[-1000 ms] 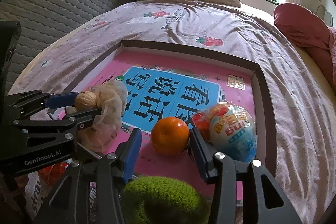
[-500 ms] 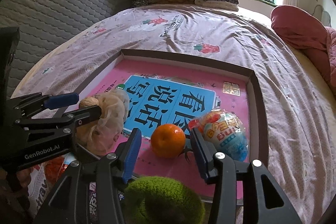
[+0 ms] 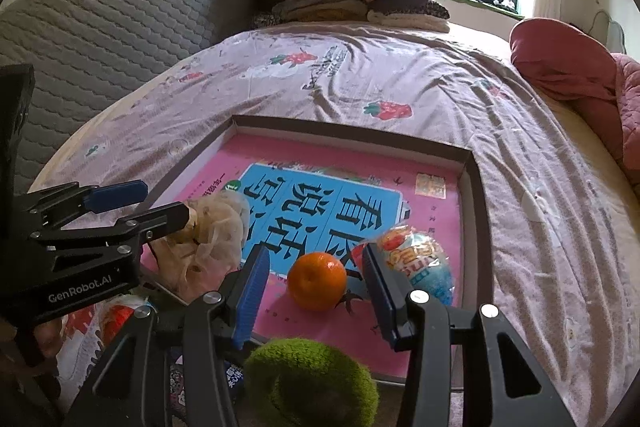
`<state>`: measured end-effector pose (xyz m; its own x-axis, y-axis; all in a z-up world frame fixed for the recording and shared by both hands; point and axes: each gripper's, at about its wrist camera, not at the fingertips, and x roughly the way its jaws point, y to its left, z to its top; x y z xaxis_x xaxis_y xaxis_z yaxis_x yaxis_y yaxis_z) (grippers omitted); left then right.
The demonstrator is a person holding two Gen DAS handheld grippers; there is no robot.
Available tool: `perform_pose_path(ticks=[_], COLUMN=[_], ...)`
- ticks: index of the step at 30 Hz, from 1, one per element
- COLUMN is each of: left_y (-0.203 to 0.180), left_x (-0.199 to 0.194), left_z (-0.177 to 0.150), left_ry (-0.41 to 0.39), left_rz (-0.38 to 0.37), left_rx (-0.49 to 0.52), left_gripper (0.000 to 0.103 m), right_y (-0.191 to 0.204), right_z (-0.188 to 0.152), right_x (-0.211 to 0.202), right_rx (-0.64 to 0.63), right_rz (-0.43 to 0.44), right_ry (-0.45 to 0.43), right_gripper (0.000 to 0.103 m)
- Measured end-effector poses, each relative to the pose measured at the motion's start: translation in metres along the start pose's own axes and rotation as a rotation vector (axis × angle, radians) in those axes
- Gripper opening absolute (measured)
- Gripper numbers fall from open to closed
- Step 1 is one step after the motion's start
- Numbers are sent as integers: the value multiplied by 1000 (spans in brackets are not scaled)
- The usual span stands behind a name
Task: Organize objects
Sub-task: 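Withdraw both open tools from the tray toward the items beside it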
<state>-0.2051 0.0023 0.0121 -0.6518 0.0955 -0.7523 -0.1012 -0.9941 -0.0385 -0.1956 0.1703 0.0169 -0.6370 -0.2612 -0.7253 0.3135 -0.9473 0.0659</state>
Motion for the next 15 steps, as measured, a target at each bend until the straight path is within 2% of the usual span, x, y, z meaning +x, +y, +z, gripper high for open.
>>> perform_pose_path(ticks=[4, 7, 15], left_y=[-1, -1, -7], left_x=[-8, -13, -29], left_z=[1, 1, 1], left_ry=[-16, -27, -63], left_rz=[-1, -2, 3], left_rx=[-2, -5, 3], left_gripper=[58, 62, 64], right_y=[0, 0, -4], right_z=[3, 4, 8], right_x=[-6, -11, -26], right_rx=[1, 1, 9], right_rz=[0, 0, -12], right_ry=[-19, -31, -71], right_gripper=[50, 55, 55])
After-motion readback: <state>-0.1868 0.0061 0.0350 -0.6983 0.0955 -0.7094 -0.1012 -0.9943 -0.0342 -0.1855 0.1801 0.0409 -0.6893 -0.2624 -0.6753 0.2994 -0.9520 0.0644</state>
